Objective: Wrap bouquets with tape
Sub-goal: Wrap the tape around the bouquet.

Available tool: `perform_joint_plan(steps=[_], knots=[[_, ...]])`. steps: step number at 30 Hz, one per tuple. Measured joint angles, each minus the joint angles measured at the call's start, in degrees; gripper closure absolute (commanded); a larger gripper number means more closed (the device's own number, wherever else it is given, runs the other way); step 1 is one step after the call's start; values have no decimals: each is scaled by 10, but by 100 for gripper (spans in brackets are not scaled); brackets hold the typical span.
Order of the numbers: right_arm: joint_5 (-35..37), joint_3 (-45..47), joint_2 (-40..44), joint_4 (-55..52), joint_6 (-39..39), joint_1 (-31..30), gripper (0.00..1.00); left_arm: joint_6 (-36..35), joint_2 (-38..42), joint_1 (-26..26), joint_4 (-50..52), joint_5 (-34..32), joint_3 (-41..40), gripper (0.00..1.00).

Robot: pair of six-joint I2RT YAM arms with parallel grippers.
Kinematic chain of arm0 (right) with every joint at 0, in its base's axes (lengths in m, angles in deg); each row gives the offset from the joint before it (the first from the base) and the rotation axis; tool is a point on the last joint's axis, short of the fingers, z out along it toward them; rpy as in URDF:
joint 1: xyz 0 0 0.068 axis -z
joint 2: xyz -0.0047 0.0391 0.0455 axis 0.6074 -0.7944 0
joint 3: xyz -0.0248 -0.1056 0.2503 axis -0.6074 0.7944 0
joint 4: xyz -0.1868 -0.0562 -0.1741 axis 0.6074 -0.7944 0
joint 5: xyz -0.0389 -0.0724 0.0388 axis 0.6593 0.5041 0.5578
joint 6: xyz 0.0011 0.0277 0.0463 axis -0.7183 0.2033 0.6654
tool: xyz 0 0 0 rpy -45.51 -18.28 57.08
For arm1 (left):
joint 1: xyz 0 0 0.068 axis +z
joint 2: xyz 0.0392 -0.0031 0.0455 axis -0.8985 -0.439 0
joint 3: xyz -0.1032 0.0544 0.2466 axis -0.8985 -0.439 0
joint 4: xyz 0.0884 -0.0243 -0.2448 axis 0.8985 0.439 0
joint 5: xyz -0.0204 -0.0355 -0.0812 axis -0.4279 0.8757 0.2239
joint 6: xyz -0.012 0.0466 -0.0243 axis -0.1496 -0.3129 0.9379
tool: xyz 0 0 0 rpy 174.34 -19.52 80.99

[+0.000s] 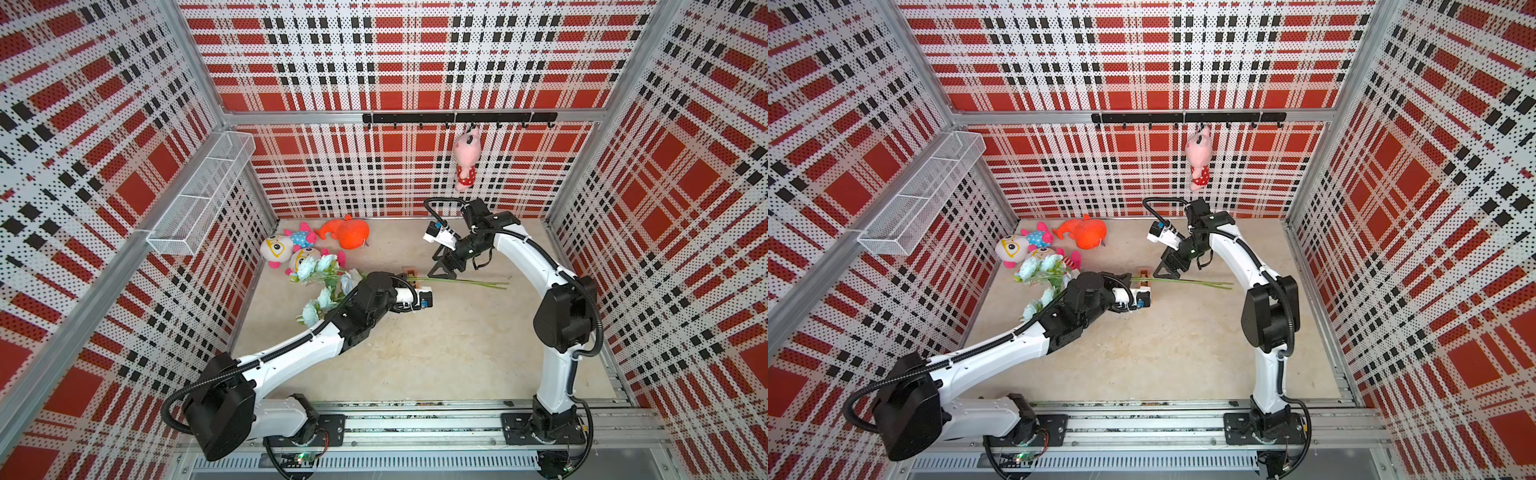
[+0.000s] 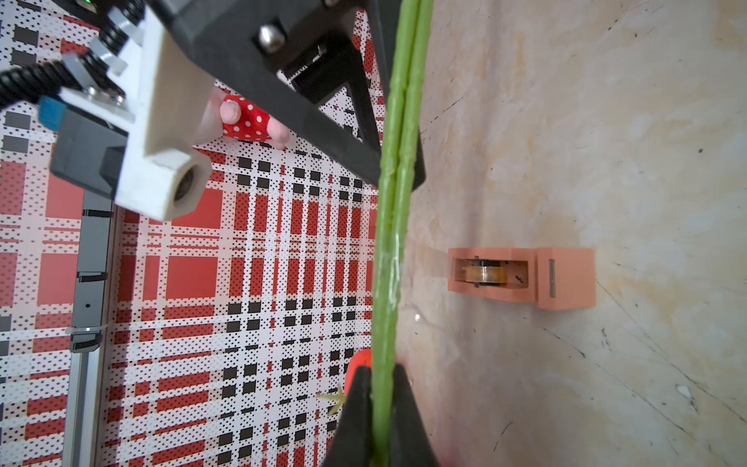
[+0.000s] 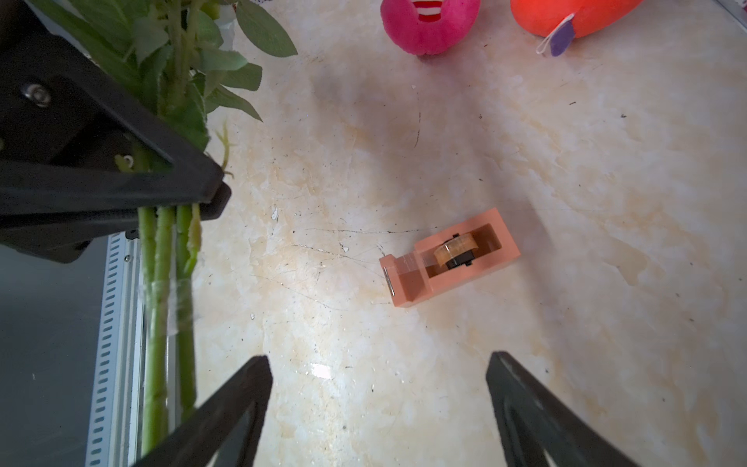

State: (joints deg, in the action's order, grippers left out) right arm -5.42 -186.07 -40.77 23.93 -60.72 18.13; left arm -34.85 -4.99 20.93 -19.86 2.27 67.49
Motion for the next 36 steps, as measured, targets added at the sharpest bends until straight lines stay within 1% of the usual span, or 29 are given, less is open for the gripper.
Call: perform_joint_plan(steps=[5, 8, 12, 16, 18, 21, 23, 25, 27, 28, 29, 30, 32, 34, 36], knots=[[22, 51, 74, 28, 2, 17, 4, 0, -5, 6, -3, -3, 0, 100], [20, 78, 110, 51, 1, 18, 5, 0, -6, 8, -4, -3, 0, 100], [5, 84, 118, 63, -13, 13, 9, 0, -6, 9, -4, -3, 2, 100], [6, 90, 111, 59, -41, 1, 12, 2, -6, 10, -5, 0, 3, 100], [12, 74, 94, 40, -62, -12, 20, 2, -6, 14, -9, 4, 3, 100], [20, 22, 47, 9, -83, -26, 37, 4, -8, 20, -17, 9, 3, 100], [23, 1, 23, -2, -90, -33, 57, 6, -9, 23, -16, 9, 3, 100], [28, -8, 10, -16, -94, -36, 75, 14, -9, 29, -15, 8, 3, 99], [29, -9, 7, -22, -94, -36, 87, 21, -9, 33, -17, 7, 3, 94], [28, -8, 7, -26, -96, -36, 92, 25, -10, 35, -19, 7, 3, 87], [29, -7, 7, -24, -96, -39, 97, 29, -12, 37, -23, 6, 3, 83], [33, -3, 11, -20, -96, -43, 100, 33, -14, 40, -26, 3, 3, 79], [48, 15, 18, 5, -96, -49, 100, 43, -17, 42, -30, 4, 3, 69], [73, 42, 25, 48, -86, -51, 100, 59, -17, 41, -37, 12, 5, 57], [92, 70, 30, 90, -80, -49, 100, 77, -16, 43, -45, 27, 7, 49]])
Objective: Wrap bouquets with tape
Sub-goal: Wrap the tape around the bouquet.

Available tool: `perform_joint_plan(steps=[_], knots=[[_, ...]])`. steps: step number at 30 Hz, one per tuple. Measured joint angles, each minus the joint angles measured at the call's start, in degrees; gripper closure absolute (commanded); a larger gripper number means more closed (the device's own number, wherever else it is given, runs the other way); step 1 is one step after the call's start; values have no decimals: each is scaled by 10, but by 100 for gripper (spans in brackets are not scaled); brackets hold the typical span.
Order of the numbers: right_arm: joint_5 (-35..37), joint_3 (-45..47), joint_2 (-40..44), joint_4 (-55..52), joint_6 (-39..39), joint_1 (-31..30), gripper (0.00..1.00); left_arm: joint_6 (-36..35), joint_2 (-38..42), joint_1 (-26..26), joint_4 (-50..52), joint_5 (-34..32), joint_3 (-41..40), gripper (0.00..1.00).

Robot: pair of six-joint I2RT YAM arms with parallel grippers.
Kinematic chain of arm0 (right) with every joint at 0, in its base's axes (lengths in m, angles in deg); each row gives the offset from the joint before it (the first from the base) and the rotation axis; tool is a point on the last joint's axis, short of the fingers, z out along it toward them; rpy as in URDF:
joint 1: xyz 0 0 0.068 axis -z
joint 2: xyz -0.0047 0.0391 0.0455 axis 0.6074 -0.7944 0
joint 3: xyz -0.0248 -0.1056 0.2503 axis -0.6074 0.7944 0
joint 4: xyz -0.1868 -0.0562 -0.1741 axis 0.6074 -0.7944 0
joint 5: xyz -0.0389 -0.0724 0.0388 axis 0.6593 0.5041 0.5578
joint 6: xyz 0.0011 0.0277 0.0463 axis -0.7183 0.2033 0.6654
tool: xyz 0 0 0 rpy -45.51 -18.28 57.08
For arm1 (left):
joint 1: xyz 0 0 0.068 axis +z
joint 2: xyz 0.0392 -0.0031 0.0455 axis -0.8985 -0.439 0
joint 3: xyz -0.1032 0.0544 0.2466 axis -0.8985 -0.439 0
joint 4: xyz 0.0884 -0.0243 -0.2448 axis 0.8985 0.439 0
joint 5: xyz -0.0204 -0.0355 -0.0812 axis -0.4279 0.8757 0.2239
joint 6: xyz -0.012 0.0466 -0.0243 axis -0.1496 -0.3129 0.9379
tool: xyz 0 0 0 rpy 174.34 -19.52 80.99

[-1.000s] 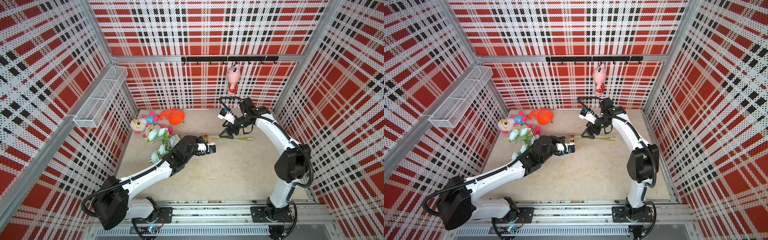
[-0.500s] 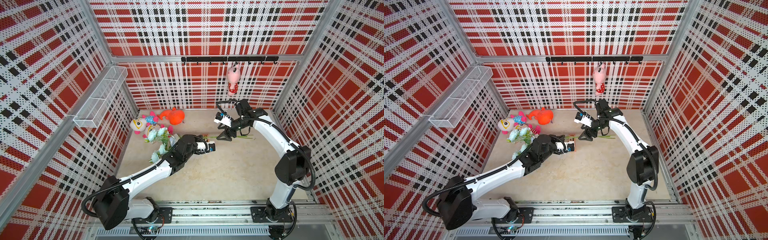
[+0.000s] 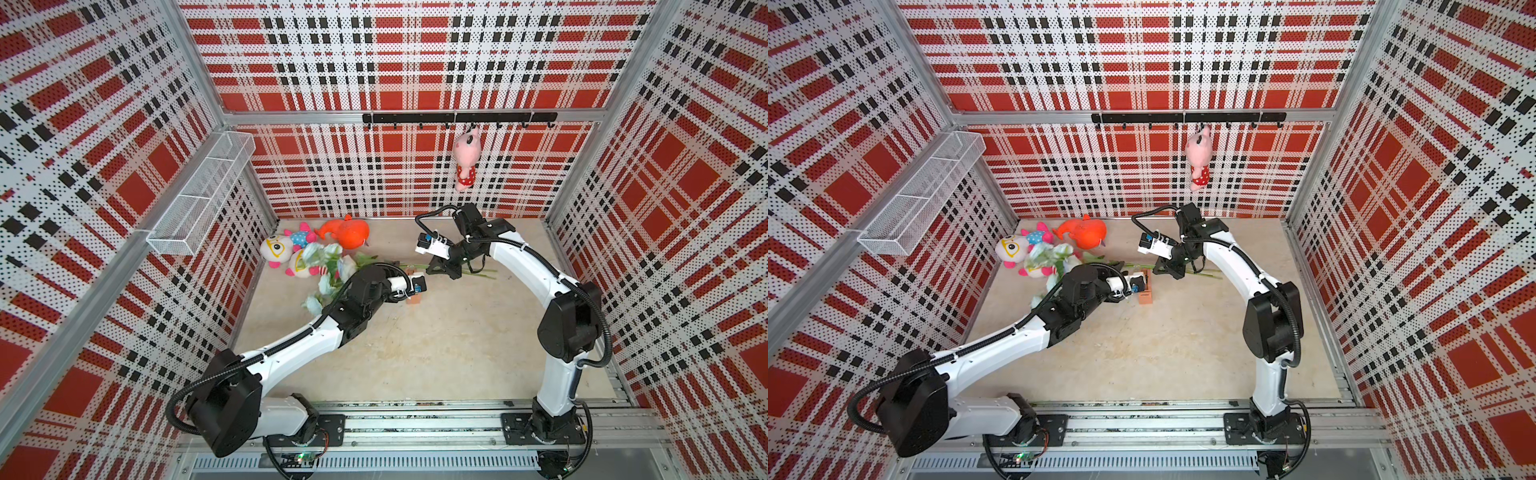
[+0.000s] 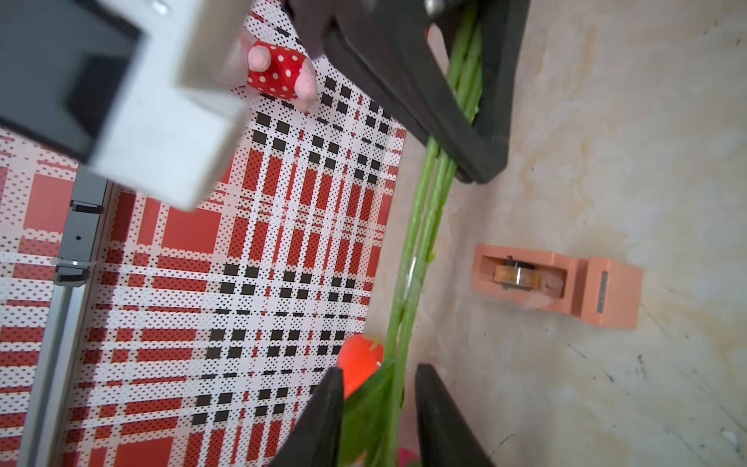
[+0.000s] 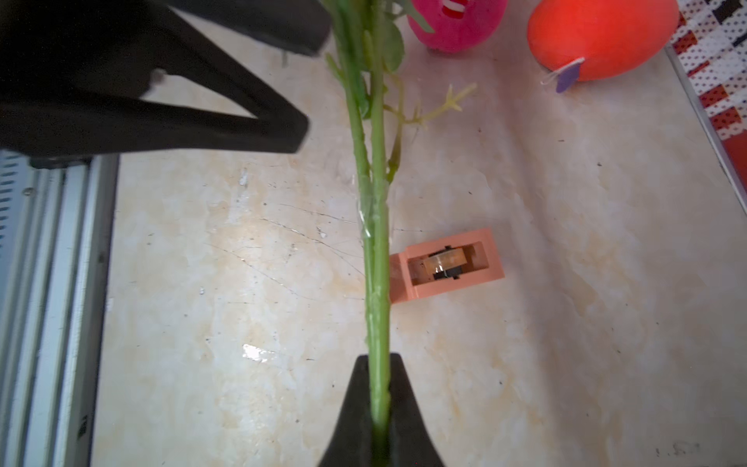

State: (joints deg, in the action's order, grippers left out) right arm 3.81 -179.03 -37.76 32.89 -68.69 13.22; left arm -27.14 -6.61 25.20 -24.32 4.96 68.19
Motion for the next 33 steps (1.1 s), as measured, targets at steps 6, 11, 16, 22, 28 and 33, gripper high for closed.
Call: perform_joint_plan(steps=[6, 11, 16, 22, 28, 33], knots=[[12, 94, 43, 118, -4, 4, 100, 73, 34, 51, -3, 52, 0, 39], [10, 209, 120, 258, -32, -3, 100, 148, 102, 122, -35, 133, -2, 22], [14, 374, 208, 451, -81, -7, 100, 187, 130, 171, -46, 232, 12, 18], [51, 468, 242, 626, -149, -21, 100, 156, 69, 172, 71, 339, 91, 14], [137, 522, 250, 767, -235, -56, 100, 117, 10, 162, 174, 387, 129, 14], [178, 562, 262, 841, -303, -70, 100, 93, -37, 157, 248, 388, 155, 16]])
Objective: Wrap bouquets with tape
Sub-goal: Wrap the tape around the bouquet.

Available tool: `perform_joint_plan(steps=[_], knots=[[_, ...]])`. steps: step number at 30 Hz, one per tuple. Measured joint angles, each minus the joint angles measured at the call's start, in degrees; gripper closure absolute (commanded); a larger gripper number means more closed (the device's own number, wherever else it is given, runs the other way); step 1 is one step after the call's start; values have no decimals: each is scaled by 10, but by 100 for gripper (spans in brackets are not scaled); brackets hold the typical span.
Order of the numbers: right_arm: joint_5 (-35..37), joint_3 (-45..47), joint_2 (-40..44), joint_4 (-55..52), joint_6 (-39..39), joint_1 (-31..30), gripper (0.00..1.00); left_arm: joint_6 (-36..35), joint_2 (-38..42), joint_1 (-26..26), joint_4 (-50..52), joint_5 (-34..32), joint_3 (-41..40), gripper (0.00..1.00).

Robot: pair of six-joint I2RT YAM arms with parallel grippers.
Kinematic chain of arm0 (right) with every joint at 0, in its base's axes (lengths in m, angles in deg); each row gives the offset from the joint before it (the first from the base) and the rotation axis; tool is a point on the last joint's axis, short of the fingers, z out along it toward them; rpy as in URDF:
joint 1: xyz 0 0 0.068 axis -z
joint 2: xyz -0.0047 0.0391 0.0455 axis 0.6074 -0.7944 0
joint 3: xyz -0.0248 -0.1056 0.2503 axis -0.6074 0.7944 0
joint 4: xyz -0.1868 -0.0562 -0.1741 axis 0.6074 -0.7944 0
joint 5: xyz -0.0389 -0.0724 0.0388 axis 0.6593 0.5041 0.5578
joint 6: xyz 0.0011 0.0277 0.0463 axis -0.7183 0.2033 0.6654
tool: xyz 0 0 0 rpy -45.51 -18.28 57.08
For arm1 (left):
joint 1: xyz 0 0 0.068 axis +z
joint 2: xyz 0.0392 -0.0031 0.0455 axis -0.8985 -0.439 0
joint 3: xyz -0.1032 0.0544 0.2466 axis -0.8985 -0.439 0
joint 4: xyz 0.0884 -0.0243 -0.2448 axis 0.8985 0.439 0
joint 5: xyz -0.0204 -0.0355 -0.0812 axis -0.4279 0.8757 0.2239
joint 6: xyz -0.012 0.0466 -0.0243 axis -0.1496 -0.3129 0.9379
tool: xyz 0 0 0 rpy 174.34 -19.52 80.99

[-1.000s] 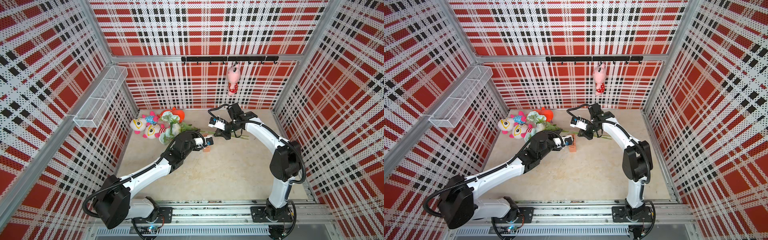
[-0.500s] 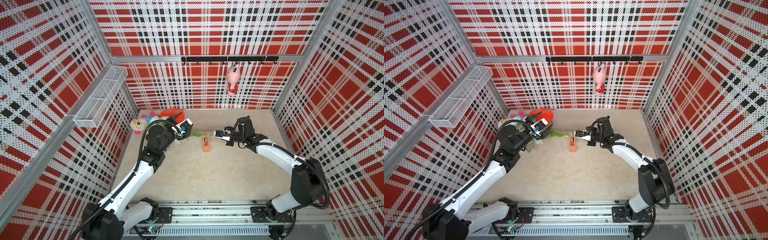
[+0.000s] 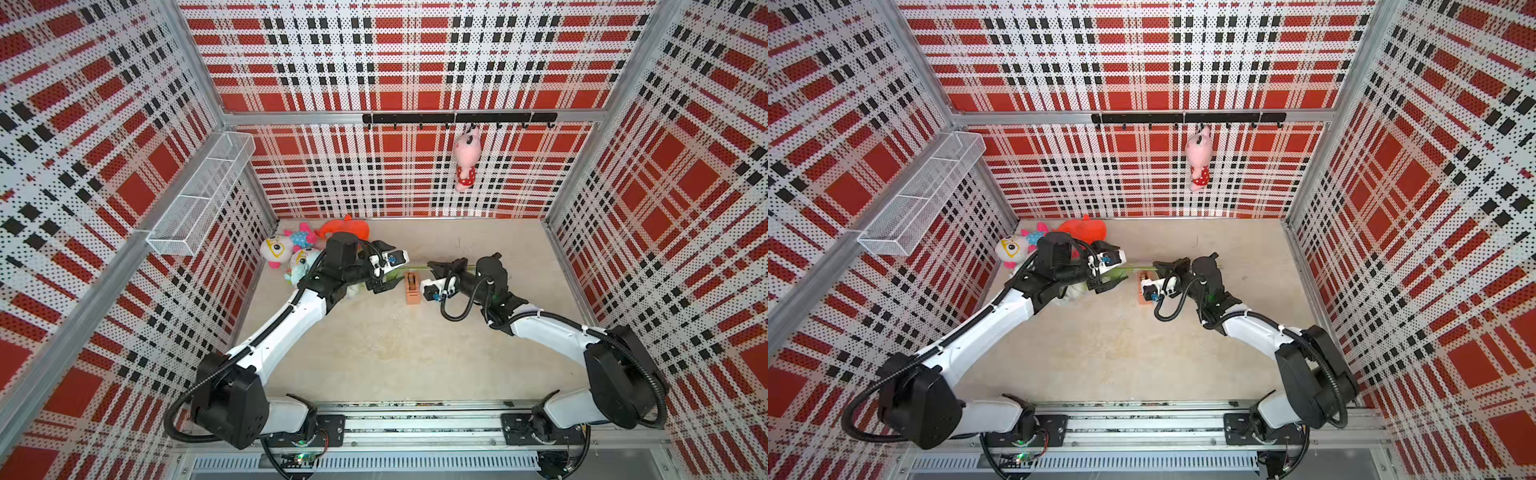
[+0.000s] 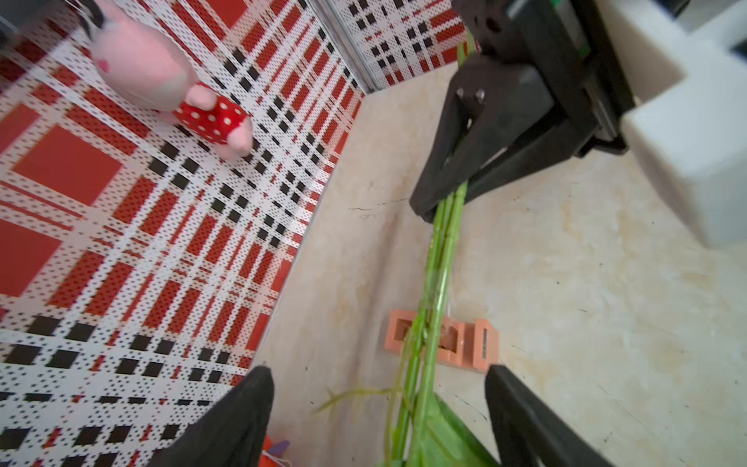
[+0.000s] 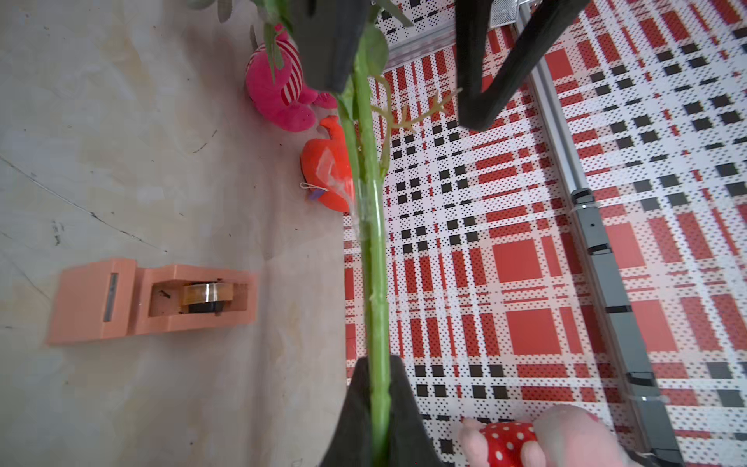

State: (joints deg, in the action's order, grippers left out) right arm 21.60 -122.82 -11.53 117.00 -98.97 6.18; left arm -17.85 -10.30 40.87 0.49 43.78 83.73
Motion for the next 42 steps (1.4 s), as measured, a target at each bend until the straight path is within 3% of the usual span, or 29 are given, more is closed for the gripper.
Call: perform_joint_plan(steps=[7, 11, 15, 18, 19, 22, 26, 33, 38, 42], knots=[[44, 20, 5, 47, -80, -19, 100, -18, -45, -1, 60, -11, 46, 29], [62, 34, 2, 83, -112, -30, 100, -30, -59, -1, 89, -13, 59, 52], [74, 42, -5, 116, -126, -33, 100, -37, -75, -1, 114, -16, 73, 59], [82, 46, -7, 127, -132, -36, 100, -39, -83, -2, 129, -19, 84, 81], [86, 47, -7, 128, -132, -37, 98, -40, -85, -2, 133, -21, 87, 87], [103, 47, -8, 126, -125, -40, 78, -42, -86, -6, 145, -30, 89, 100], [113, 46, 10, 74, -65, -42, 47, -38, -85, -24, 143, -64, 88, 100], [46, -30, 103, -195, 123, -34, 20, -39, -81, -72, 95, -176, 82, 100], [-53, -141, 159, -356, 300, 33, 10, -61, -44, -110, 32, -265, 18, 100], [-78, -245, 153, -460, 382, 71, 6, -98, 19, -138, -51, -321, -72, 100]])
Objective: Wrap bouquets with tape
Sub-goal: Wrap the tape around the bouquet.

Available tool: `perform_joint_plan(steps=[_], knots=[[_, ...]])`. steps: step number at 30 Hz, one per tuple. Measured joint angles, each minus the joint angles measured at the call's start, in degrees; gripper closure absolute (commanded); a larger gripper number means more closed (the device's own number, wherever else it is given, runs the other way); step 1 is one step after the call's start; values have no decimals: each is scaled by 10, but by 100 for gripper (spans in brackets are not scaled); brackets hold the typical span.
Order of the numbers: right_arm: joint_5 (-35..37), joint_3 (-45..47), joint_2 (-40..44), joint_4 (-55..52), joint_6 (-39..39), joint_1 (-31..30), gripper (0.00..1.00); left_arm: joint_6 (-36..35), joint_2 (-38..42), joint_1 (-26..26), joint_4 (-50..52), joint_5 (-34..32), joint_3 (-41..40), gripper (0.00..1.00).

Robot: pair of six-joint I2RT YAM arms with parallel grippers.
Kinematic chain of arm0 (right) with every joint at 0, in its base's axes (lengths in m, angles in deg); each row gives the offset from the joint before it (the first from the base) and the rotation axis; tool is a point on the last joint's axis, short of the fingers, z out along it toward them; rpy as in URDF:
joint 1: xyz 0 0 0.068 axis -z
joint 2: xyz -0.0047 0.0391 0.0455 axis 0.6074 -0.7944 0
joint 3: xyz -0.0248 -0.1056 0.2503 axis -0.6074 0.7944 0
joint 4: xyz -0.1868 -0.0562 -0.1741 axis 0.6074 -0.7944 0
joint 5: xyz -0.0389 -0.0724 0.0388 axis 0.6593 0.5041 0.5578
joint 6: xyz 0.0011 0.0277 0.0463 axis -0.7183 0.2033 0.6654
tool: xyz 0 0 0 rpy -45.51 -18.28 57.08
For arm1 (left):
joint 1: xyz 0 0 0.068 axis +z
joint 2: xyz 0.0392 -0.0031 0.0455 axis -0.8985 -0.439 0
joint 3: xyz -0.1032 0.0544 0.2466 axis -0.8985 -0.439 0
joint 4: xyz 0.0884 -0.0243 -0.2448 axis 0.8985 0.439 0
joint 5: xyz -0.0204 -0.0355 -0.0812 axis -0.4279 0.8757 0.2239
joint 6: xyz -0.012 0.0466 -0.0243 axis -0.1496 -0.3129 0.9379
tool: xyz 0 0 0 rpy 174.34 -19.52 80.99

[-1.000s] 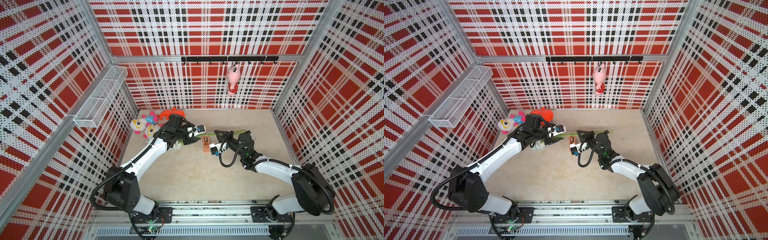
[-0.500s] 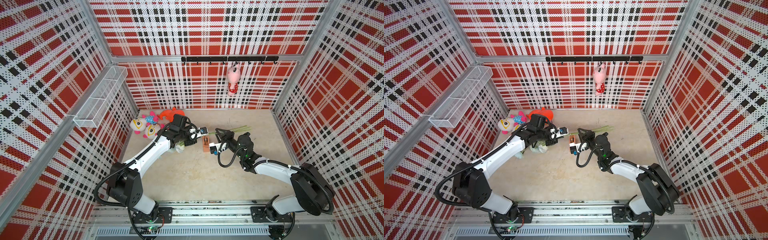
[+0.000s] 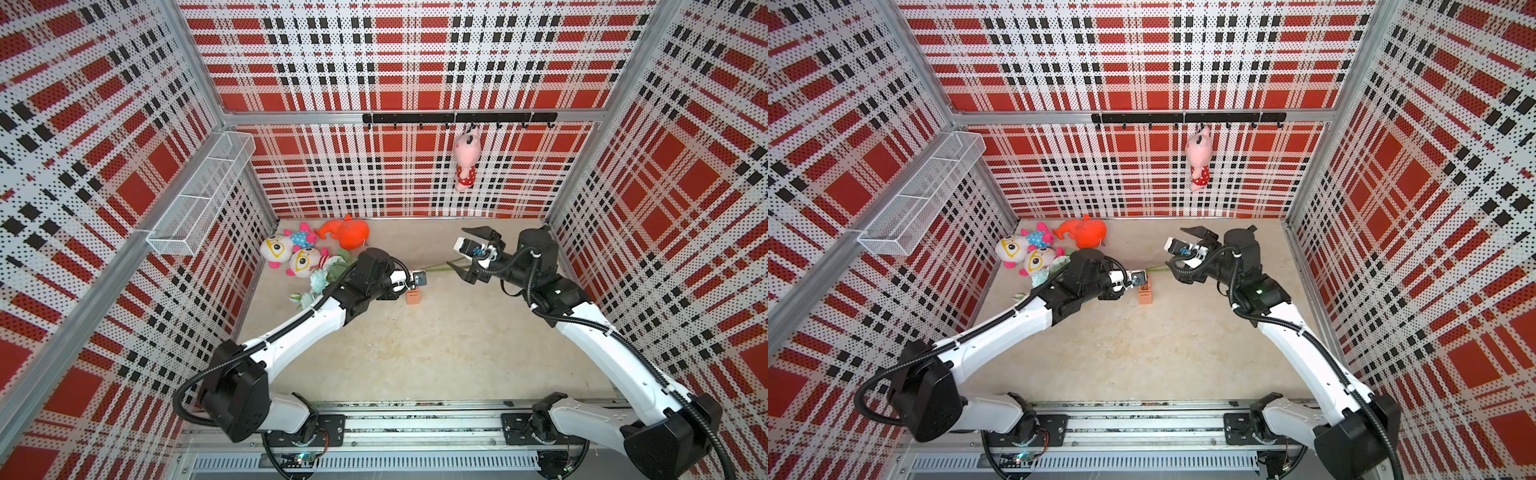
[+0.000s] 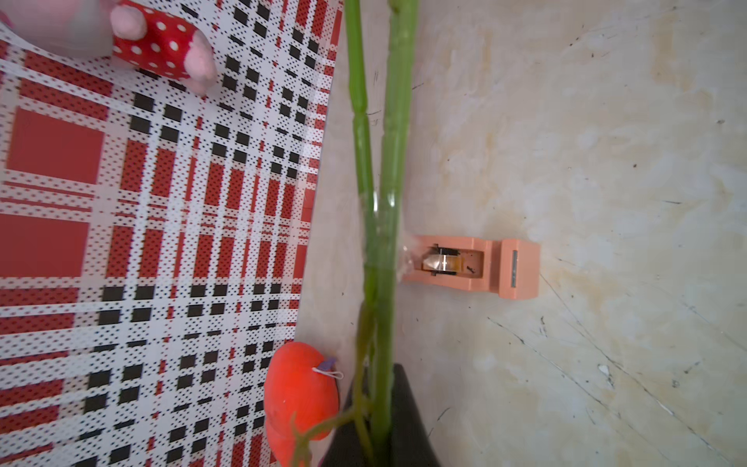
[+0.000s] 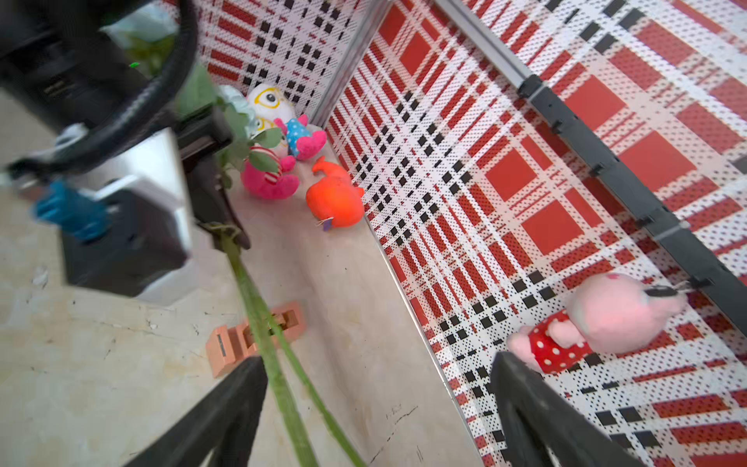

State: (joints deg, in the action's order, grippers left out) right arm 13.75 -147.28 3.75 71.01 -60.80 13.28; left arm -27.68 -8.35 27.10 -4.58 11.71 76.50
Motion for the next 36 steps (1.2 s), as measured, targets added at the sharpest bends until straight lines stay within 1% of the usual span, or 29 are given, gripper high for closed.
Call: perform_joint_plan(steps=[3, 6, 9, 12, 15, 18, 27, 29, 30, 32, 35, 36], knots=[[-22, -96, -51, -84, 35, 0, 6, -33, 40, -18, -61, -39, -57, 100], [-51, -216, -142, -186, 50, 0, 9, -64, 59, -30, -121, -67, -90, 100], [-71, -312, -235, -283, 50, 0, 13, -88, 65, -34, -164, -84, -106, 100], [-90, -385, -317, -379, 36, 0, 17, -106, 67, -35, -189, -99, -111, 100], [-110, -431, -375, -461, 17, 0, 19, -122, 67, -40, -213, -110, -115, 100], [-130, -457, -402, -508, 1, 0, 20, -137, 67, -44, -221, -119, -120, 100], [-155, -493, -439, -577, -34, 0, 29, -151, 60, -46, -244, -133, -122, 100], [-156, -492, -443, -583, -40, 0, 35, -152, 57, -46, -248, -133, -122, 100], [-156, -490, -443, -583, -42, 0, 41, -153, 56, -46, -249, -133, -122, 100], [-155, -490, -445, -585, -47, 0, 59, -153, 52, -46, -253, -132, -122, 100], [-152, -488, -449, -586, -46, 0, 77, -152, 45, -45, -257, -133, -122, 100], [-150, -485, -449, -583, -47, -2, 80, -151, 44, -45, -257, -133, -122, 96]])
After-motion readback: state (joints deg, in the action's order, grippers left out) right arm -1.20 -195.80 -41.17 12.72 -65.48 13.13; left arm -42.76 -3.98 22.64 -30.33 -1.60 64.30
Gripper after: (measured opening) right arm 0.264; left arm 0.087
